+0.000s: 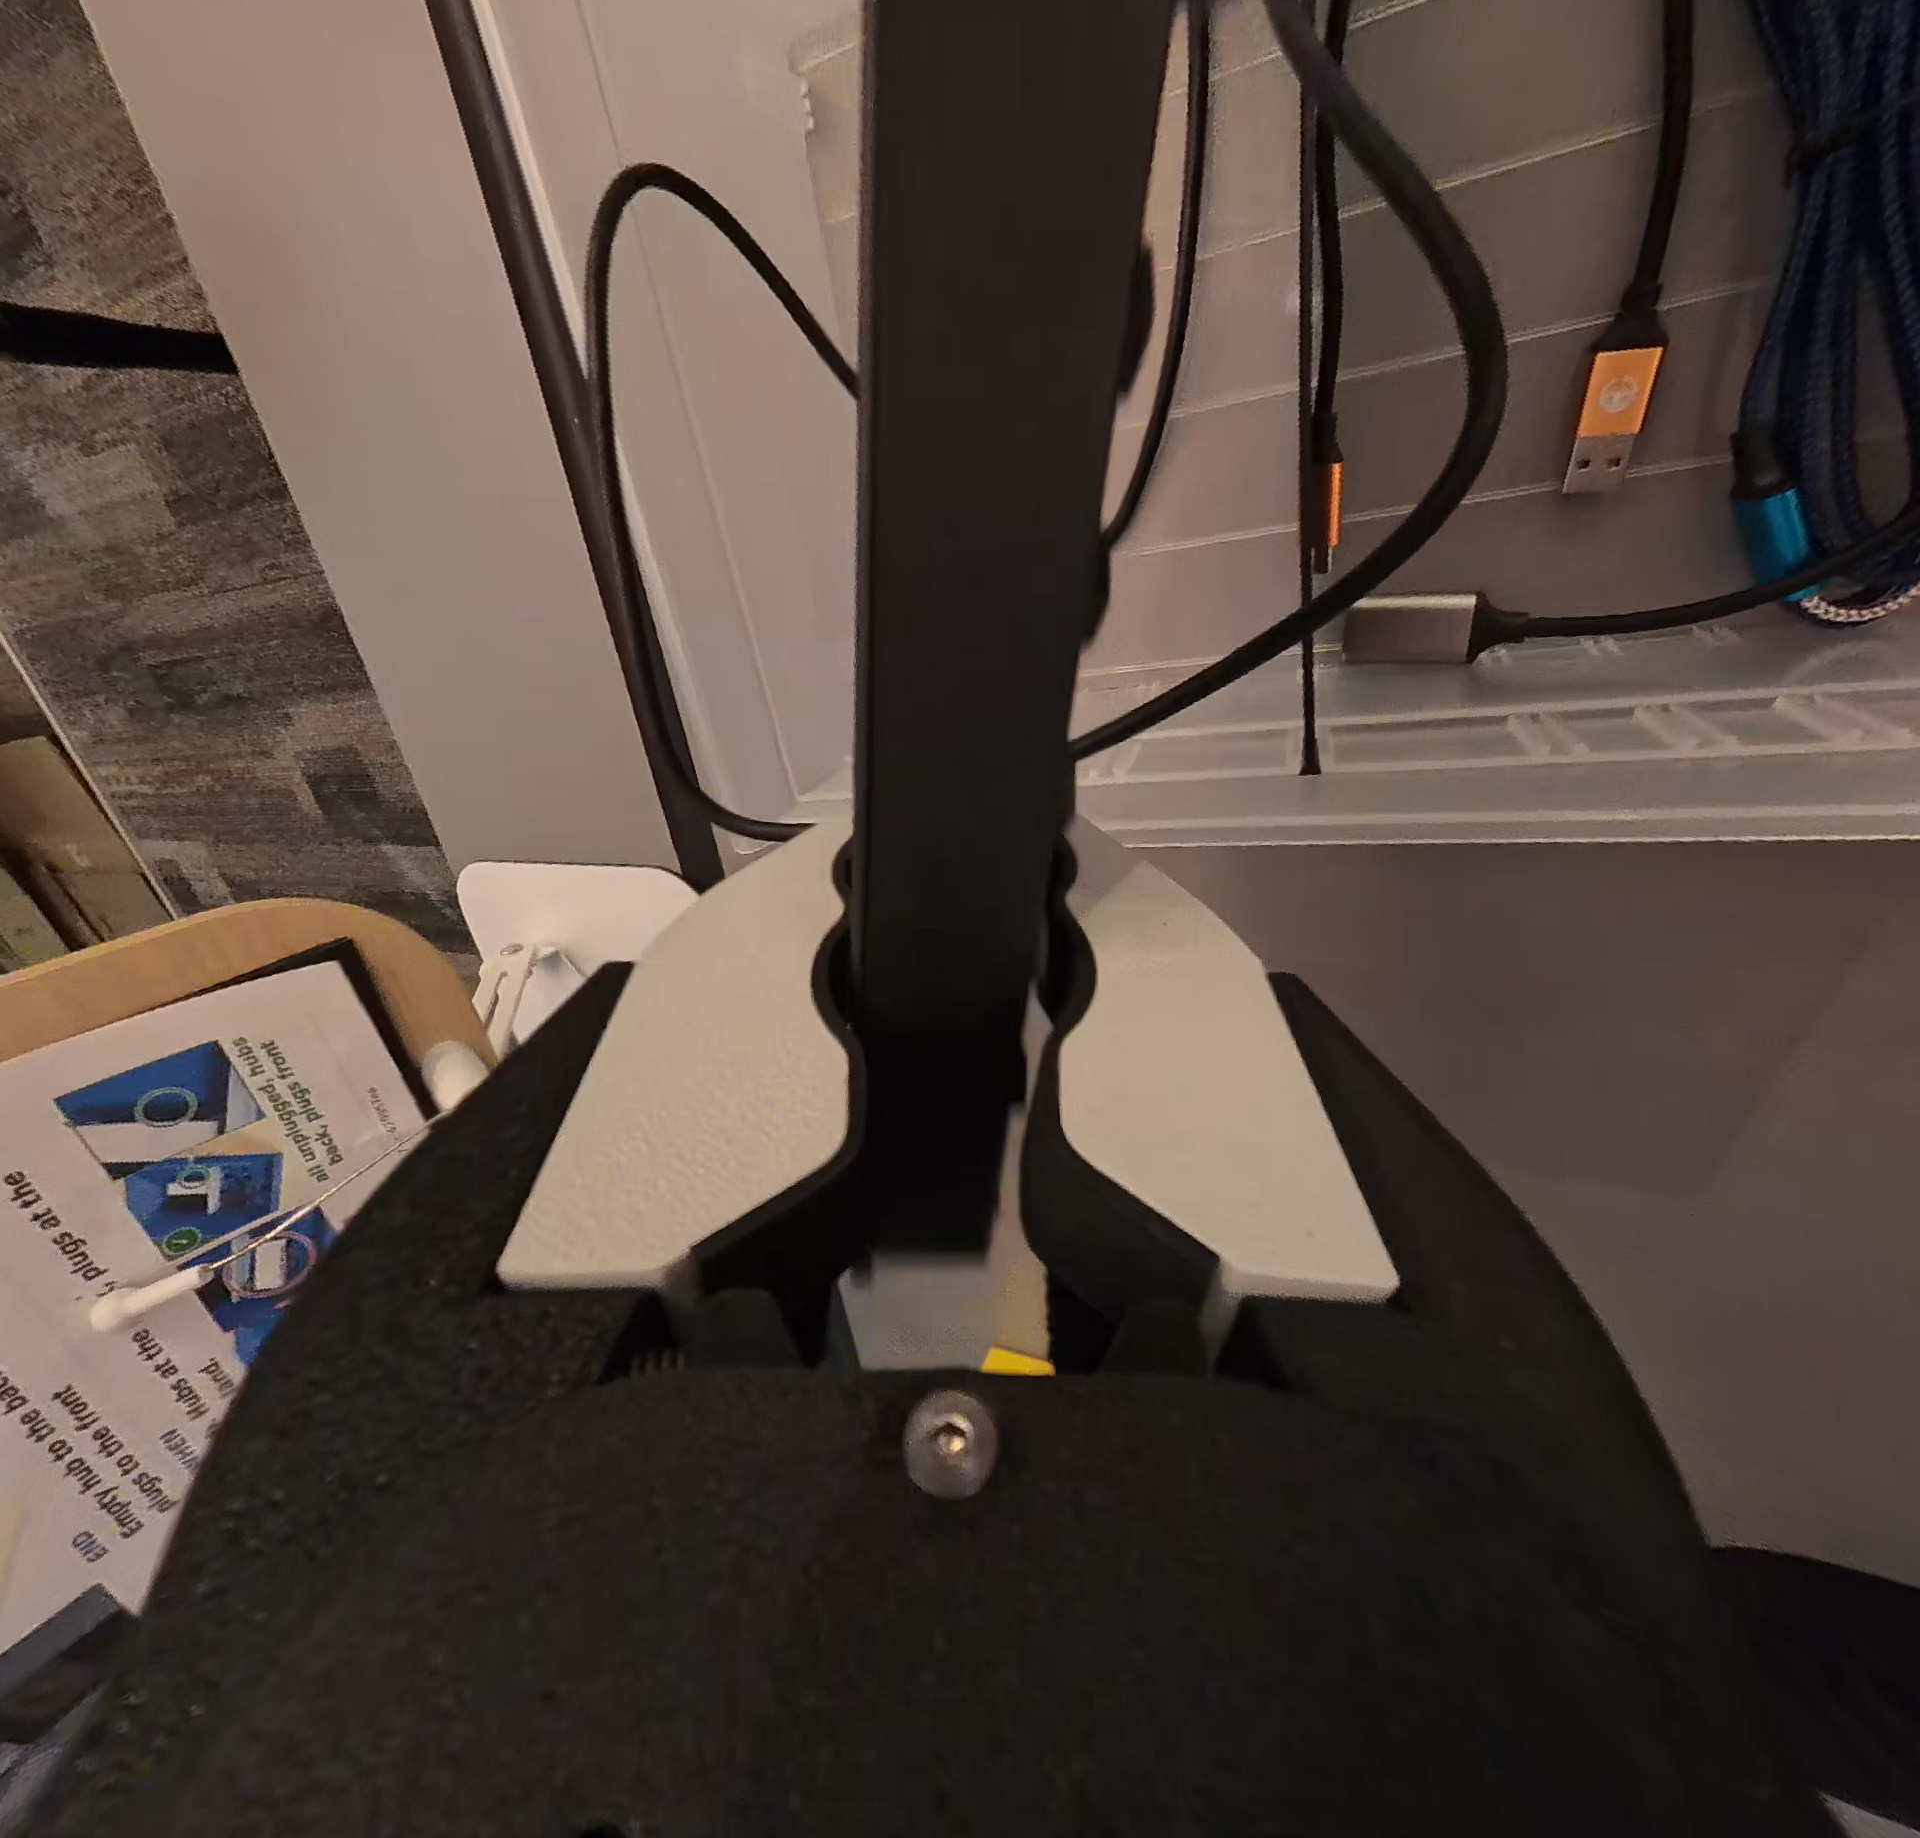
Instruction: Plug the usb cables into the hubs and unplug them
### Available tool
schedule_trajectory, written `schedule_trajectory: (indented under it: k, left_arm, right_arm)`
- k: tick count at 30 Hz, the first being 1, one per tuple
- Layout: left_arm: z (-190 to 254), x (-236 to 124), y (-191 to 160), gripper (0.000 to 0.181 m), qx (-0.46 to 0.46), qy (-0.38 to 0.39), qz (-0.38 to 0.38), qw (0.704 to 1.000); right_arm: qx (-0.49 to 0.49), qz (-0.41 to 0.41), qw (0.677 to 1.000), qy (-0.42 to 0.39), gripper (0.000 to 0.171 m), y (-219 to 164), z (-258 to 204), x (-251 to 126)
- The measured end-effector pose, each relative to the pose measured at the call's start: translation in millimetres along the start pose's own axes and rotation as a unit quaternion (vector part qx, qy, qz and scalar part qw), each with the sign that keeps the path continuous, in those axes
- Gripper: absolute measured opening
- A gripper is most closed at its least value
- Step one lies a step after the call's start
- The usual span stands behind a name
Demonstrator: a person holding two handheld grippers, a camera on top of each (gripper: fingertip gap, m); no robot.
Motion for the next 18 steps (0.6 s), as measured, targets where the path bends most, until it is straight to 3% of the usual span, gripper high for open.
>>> schedule_trajectory:
  k: [3,12,18]
  left_arm:
    - [-7,-3,-7,0.039,-0.013,0.008,0.025,1.000]
    - [-11,-16,-56,0.035,-0.106,-0.019,0.119,0.987]
    - [4,-38,-96,0.030,-0.186,-0.056,0.250,0.948]
  right_arm:
    - [0.013,-0.026,1.000,-0.010,0.026,-11,3,-13]
    - [0.065,-0.042,0.997,-0.003,0.024,-35,11,-23]
    - [0.092,-0.129,0.987,0.009,0.024,-42,12,16]
Point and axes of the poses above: each gripper's, where its closed fingertips meet, x out along the fingers, y out of its top, z = x × y across the jaws, the point moved 8 cm from there along -x, back along the fingers, and after that the axes turned 5 degrees about -x, right-handed, at the moved point
